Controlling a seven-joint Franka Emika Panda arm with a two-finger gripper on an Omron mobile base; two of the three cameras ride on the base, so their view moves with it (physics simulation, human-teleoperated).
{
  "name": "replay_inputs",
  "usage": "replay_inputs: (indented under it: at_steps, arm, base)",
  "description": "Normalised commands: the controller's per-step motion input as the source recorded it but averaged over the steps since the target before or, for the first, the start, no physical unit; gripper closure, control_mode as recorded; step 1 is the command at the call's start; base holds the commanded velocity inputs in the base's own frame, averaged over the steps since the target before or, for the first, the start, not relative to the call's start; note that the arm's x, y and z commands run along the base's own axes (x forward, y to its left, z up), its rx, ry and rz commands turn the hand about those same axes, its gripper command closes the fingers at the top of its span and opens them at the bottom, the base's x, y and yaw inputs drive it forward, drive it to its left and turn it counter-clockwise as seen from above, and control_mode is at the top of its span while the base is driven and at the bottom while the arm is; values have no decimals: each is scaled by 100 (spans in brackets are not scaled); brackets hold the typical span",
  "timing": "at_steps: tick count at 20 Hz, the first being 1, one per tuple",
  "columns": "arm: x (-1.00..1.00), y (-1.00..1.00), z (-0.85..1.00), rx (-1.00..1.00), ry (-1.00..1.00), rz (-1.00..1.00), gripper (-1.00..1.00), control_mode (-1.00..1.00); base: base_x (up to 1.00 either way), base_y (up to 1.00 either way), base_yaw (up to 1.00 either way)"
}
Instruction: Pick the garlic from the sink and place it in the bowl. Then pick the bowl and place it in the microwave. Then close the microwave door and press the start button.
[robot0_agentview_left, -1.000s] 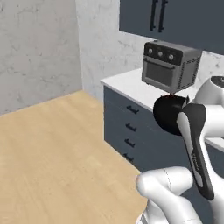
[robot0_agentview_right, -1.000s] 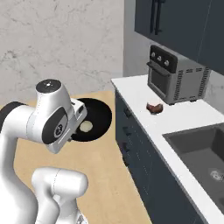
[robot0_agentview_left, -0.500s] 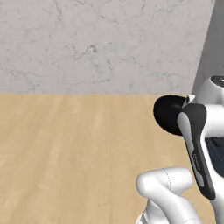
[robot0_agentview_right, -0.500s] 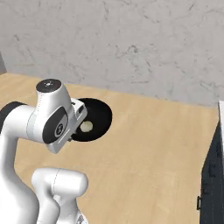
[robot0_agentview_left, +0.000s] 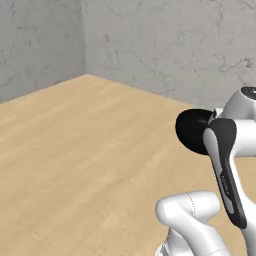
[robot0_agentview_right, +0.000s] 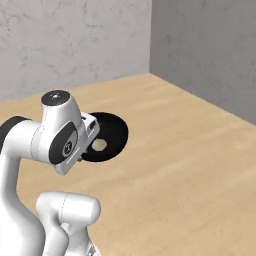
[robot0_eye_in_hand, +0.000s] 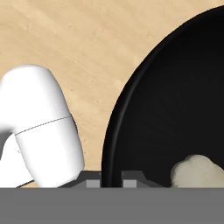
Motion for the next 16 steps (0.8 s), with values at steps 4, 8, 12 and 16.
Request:
replay_inputs:
  at_steps: [4,8,12,16]
  arm:
    - [0,0,0,0,0,0,100,100]
    - [0,0,0,0,0,0,100,100]
    - [0,0,0,0,0,0,100,100]
    - [0,0,0,0,0,0,100,100]
  base:
    - [0,0,100]
    - [0,0,100]
    - [0,0,100]
    - [0,0,100]
